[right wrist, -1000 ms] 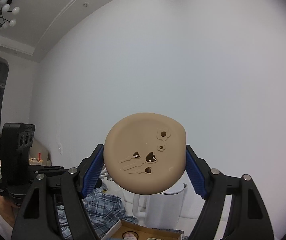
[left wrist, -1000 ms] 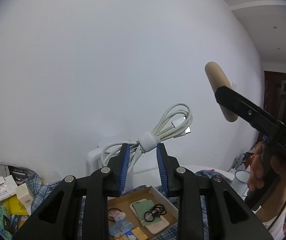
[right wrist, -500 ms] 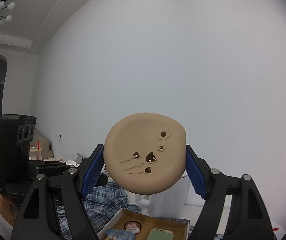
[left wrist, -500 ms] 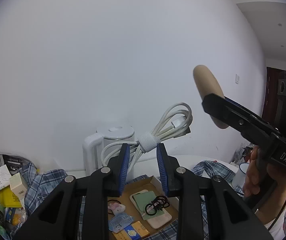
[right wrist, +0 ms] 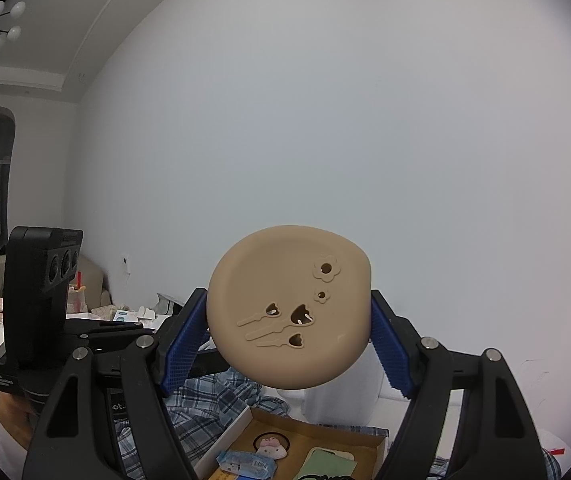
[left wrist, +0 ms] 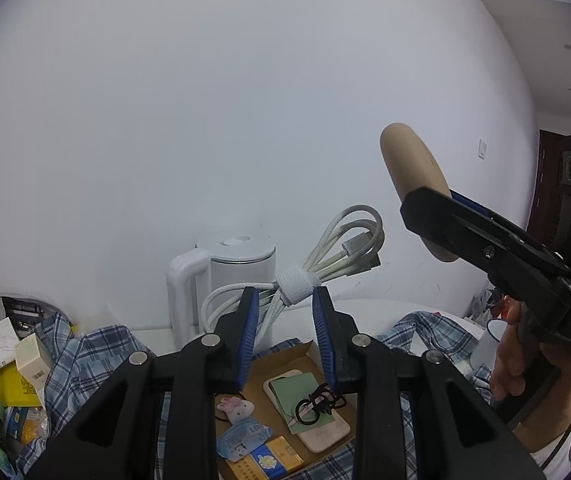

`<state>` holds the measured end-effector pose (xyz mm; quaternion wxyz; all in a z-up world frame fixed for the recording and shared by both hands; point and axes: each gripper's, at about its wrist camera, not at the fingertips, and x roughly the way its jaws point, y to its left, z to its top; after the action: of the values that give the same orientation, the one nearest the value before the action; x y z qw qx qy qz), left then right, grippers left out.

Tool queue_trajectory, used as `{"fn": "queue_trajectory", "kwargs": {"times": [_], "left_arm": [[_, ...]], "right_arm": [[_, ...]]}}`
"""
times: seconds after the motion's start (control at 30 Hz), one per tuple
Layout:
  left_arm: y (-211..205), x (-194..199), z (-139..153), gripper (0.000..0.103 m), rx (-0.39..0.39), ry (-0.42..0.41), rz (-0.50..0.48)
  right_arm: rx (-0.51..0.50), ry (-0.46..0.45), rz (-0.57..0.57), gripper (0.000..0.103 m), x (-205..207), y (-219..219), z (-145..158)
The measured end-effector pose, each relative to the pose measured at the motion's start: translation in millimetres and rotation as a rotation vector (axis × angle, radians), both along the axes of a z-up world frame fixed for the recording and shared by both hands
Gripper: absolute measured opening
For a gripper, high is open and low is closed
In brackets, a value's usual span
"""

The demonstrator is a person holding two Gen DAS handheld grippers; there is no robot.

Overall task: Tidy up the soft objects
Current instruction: 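Lift the white cable with the left gripper while the right gripper lifts the tan coaster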

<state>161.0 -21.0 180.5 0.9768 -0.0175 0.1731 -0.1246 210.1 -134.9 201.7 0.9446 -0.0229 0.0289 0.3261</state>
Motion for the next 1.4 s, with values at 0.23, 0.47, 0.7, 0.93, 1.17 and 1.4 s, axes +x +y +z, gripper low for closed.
{"fn": "queue_trajectory", "kwargs": {"times": [0.23,0.47,0.7,0.93,1.17,1.4], "left_arm": [[-1.2,2.3,-1.8,0.029,0.008,0.007,0.005],[-0.4,2.3,-1.3,0.029,0.006,0.013,0.005],[-1.2,3.5,-1.8,0.029,0.009,0.016,0.009],[-1.4,2.8,-0.9,0.029,0.01,0.015,0.009],[-0.9,2.5,0.0,0.029,0.01,0.015,0.012],[-1.4,7.4,-4.5,0.029,0.013,0.03,0.02]], "right_arm": [[-0.005,0.004,0.003,0.076,2.4,0.4,-1.7],[-0.004,0.012,0.005,0.076,4.1,-0.4,-2.6],[-0.003,0.012,0.004,0.076,2.2,2.0,-2.4],[-0.004,0.013,0.003,0.076,1.7,1.3,-2.5],[-0.001,0.015,0.006,0.076,0.7,1.1,-3.0],[-0.006,0.02,0.002,0.076,-0.4,2.5,-4.6]]}}
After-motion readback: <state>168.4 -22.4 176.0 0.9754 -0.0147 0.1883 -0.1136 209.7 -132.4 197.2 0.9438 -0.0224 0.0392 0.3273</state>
